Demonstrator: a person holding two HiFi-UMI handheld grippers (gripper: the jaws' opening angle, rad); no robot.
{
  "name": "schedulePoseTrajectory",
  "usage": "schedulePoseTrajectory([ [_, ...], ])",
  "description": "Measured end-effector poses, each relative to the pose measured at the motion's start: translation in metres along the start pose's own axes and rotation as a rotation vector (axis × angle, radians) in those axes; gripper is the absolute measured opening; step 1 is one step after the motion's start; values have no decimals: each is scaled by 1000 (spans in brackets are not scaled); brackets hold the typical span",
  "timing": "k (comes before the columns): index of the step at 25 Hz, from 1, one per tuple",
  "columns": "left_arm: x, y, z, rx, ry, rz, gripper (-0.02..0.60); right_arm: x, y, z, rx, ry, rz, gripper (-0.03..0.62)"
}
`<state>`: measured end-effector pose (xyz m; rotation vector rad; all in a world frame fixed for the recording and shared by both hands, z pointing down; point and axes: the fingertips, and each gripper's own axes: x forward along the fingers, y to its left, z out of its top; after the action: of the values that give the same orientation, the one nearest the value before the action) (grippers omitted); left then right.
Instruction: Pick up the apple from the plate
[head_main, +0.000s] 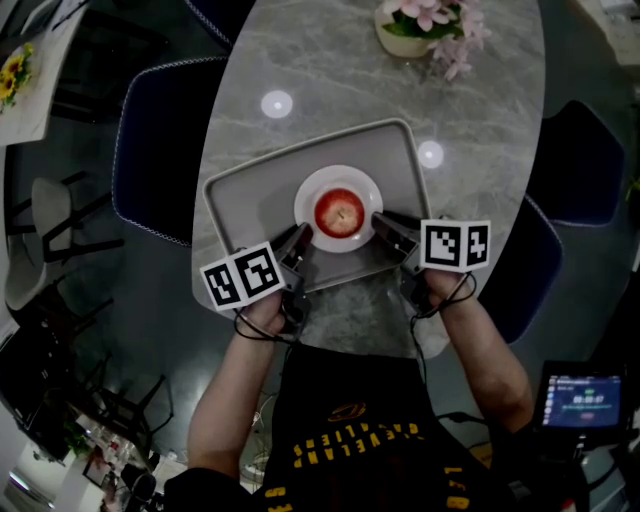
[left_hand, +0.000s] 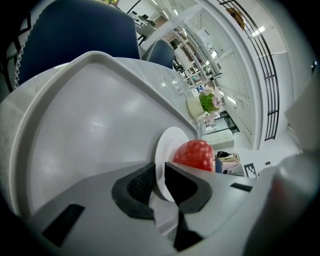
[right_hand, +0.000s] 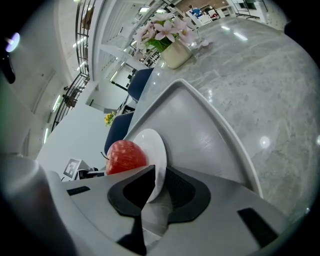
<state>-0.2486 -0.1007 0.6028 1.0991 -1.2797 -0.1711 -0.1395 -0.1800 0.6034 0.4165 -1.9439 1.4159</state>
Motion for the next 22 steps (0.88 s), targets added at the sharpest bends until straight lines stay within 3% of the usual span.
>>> schedulePoseTrajectory([
  [6, 1, 3, -1, -33, 1, 1, 43, 1, -2, 1, 26, -12, 17, 46],
  [22, 2, 1, 0, -16, 3, 6, 43, 0, -3, 4, 41, -25, 34, 44],
])
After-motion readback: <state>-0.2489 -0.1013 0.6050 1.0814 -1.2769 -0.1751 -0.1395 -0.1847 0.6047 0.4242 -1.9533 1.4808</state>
